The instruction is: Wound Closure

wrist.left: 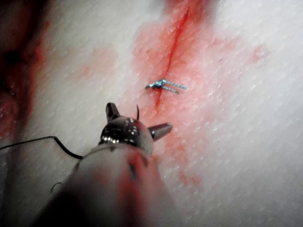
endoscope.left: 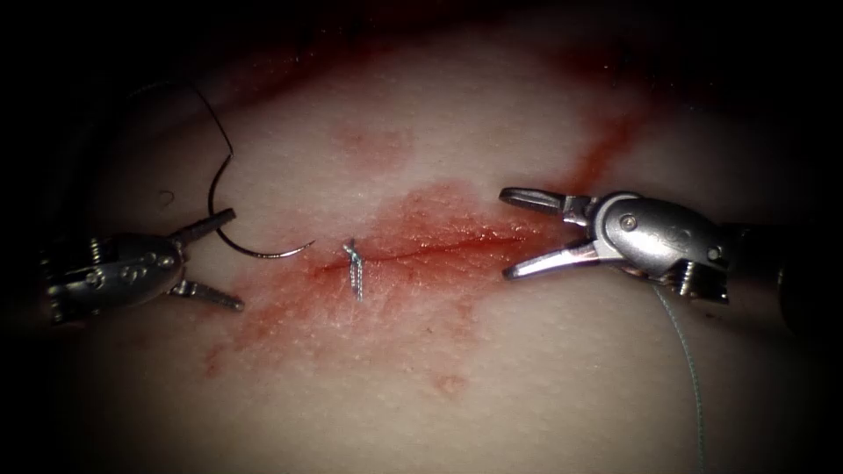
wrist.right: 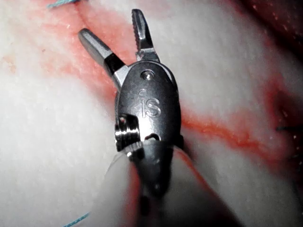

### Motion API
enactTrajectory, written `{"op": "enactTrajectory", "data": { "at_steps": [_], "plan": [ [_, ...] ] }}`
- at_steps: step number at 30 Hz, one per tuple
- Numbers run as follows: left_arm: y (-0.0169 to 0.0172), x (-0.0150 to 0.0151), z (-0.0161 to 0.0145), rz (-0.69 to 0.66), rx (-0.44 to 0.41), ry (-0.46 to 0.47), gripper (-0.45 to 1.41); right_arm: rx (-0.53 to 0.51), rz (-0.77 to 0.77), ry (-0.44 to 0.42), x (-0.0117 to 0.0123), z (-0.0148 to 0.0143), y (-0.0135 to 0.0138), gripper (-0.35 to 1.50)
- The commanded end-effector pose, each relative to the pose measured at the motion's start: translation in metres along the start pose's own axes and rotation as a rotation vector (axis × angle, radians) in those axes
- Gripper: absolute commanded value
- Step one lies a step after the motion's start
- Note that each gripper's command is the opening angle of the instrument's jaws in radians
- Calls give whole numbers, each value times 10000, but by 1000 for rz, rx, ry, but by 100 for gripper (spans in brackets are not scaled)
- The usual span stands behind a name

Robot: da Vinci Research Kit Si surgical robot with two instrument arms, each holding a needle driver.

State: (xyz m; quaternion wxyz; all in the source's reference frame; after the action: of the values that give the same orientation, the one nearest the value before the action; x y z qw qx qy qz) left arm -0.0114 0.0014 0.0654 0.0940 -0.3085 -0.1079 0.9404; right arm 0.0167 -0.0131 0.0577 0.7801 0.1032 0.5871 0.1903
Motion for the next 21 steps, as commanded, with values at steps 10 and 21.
{"op": "enactTrajectory", "data": {
  "at_steps": [10, 21],
  "plan": [
    [-26, -15, 44, 48, -103, -137, 84, 6, 3, -11, -5, 8, -1, 130],
    [-28, -32, 75, 13, -153, -178, 66, 12, 10, -9, -9, 11, -3, 126]
  ]
}}
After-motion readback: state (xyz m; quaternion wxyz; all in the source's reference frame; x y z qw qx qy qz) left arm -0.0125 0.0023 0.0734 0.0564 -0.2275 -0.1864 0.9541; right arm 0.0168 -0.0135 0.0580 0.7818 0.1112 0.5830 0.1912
